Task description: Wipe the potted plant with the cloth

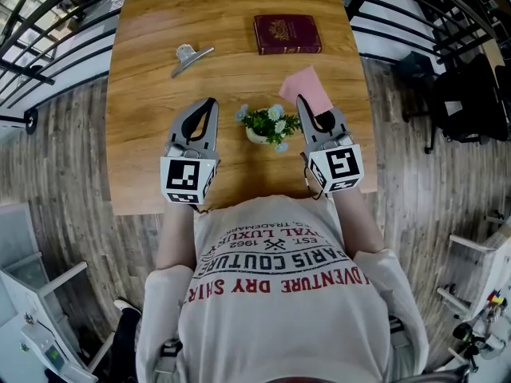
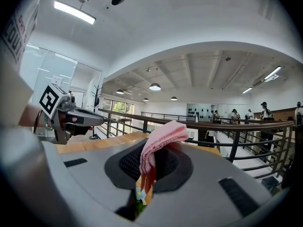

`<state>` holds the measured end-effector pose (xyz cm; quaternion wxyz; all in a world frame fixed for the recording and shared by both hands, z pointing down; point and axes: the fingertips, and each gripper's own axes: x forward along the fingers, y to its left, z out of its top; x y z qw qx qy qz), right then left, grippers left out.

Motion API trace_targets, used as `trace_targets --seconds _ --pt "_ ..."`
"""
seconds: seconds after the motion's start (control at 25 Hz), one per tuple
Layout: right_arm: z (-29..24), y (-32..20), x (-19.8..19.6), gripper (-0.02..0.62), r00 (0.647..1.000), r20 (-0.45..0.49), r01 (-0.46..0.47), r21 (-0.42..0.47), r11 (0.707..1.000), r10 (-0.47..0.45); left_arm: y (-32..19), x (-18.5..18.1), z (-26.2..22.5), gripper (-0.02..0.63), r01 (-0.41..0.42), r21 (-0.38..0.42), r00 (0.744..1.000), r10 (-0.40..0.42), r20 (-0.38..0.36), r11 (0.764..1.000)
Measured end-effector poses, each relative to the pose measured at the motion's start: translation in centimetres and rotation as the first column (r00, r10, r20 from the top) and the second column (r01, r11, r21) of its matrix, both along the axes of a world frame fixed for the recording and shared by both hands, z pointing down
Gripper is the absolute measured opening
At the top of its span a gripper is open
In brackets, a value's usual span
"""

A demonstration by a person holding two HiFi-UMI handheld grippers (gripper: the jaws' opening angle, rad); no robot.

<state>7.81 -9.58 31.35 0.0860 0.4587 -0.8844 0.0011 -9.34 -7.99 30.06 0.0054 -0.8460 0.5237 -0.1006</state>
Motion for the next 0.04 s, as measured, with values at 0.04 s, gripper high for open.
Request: trace_targets --seconds 0.04 --pt "0.04 -0.01 0.00 0.035 1.000 -0.004 0.003 0.001 1.000 -0.003 -0.06 -0.05 -0.01 0.017 0.003 -0.001 1.000 -0.003 -0.001 1.000"
